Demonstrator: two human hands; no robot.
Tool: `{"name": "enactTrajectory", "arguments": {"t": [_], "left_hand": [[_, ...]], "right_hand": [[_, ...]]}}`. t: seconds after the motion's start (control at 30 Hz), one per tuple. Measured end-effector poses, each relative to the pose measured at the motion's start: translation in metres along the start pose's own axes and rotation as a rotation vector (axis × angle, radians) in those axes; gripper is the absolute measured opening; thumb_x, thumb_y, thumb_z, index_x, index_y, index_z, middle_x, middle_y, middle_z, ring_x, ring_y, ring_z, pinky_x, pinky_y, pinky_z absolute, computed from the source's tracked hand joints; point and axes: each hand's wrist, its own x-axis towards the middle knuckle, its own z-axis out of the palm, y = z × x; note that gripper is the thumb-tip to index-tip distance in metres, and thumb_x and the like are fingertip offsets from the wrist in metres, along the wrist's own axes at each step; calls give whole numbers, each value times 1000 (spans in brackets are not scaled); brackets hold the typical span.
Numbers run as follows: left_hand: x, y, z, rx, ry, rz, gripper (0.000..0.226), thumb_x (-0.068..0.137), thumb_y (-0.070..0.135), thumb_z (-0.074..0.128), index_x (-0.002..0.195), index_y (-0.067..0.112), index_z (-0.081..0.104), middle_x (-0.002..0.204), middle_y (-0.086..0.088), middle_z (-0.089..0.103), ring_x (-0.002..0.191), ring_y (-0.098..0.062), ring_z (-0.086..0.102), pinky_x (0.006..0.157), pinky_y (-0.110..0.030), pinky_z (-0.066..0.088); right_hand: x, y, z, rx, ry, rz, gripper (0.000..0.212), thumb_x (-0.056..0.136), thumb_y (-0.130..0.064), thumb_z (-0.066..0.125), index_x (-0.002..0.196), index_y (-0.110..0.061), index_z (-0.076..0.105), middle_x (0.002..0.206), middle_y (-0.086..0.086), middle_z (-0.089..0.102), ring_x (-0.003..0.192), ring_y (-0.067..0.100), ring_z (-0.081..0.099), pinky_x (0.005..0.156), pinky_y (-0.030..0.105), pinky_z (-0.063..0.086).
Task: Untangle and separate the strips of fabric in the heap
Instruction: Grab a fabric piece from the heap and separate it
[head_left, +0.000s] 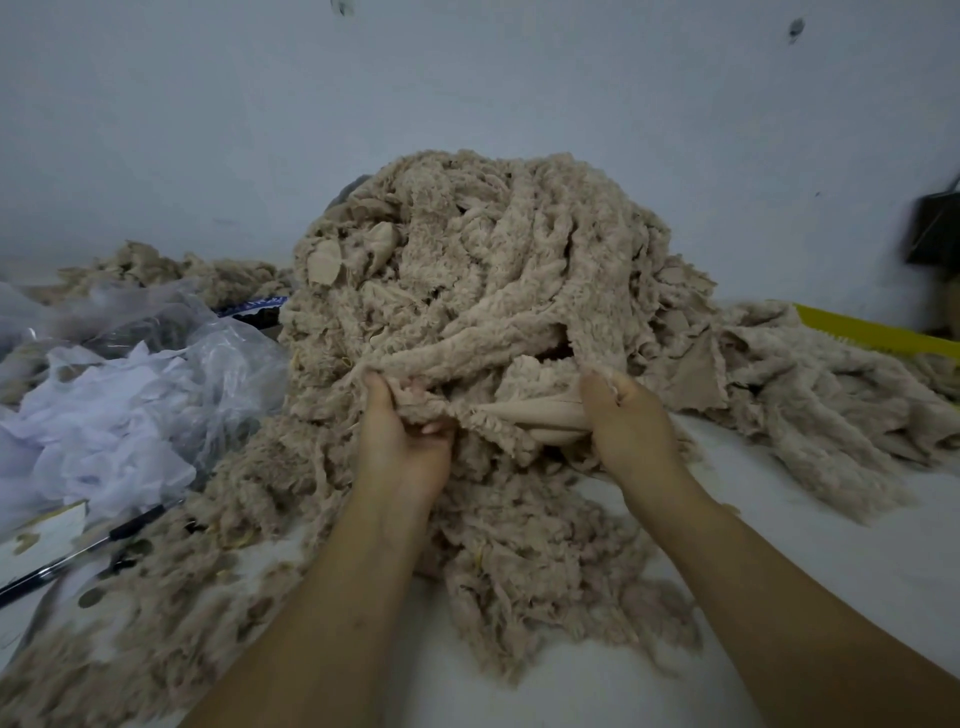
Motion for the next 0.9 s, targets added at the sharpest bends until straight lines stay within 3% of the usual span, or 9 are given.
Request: {"name": "enactTrajectory", "arguments": {"t": [0.1, 0.27, 0.37, 0.43, 0.53, 0.63, 0.7, 0.8, 0.9], "left_hand": [[1, 7, -4, -103, -94, 57, 45, 104, 51, 36, 75, 21, 51, 54, 6, 47, 40, -8, 39, 39, -16, 35], [2, 26, -8, -258, -148, 128, 48, 103, 53, 35, 73, 20, 52, 51, 8, 46, 40, -6, 42, 50, -17, 33], [-5, 15, -2, -84, -259, 37, 42, 97, 54, 45, 77, 20, 57, 61, 9, 50, 48, -3, 44, 49, -15, 38], [-12, 6, 4, 28, -393, -56, 36, 91, 50, 52, 78, 18, 60, 72, 5, 52, 58, -3, 48, 44, -14, 40], [-21, 1, 5, 178, -595, -134, 32, 93, 39, 51, 80, 14, 66, 78, 0, 59, 57, -4, 53, 40, -12, 41], [-27, -3, 3, 305, -768, -181, 32, 97, 31, 48, 83, 12, 71, 73, 0, 58, 44, 0, 42, 37, -10, 35], [-29, -6, 3, 415, -841, -219, 28, 95, 30, 51, 87, 12, 72, 68, 3, 56, 40, 0, 37, 37, -10, 32], [-33, -11, 4, 603, -889, -251, 24, 93, 30, 56, 87, 11, 70, 61, 3, 50, 38, -1, 33, 41, -14, 33], [-37, -17, 5, 836, -809, -138, 32, 96, 34, 59, 73, 13, 66, 54, -3, 47, 37, -7, 33, 54, -28, 31]], "right_hand": [[-1, 1, 4, -51, 14, -6, 35, 101, -32, 47, 79, -5, 43, 66, 6, 33, 53, 14, 30, 41, 21, 23], [12, 7, -21, 21, 232, 165, 33, 100, -25, 46, 68, -15, 49, 65, 6, 48, 66, 23, 47, 52, 30, 34], [5, 3, -18, 94, -24, 104, 28, 100, -6, 47, 76, -18, 54, 78, -3, 57, 74, 14, 54, 56, 20, 44], [-6, -2, -1, -156, -250, -28, 22, 102, -33, 46, 81, -34, 56, 81, -15, 58, 74, 5, 56, 59, 19, 40], [-19, -5, 15, -263, -421, -256, 49, 92, -71, 30, 62, -45, 59, 56, -18, 60, 56, -2, 57, 57, 23, 37], [-19, -5, 12, -68, -373, -177, 68, 84, -85, 24, 75, -36, 70, 49, -5, 60, 43, 3, 54, 54, 25, 42], [-16, -10, 6, 153, -415, -35, 75, 78, -87, 29, 87, -30, 75, 65, 5, 68, 46, 12, 54, 51, 26, 44], [-16, -15, 3, 479, -603, 28, 65, 73, -84, 44, 74, -26, 74, 73, 3, 69, 49, 12, 52, 48, 27, 48], [-18, -15, 6, 422, -593, -29, 71, 63, -90, 52, 66, -20, 66, 66, 5, 66, 49, 14, 53, 50, 28, 50]]}}
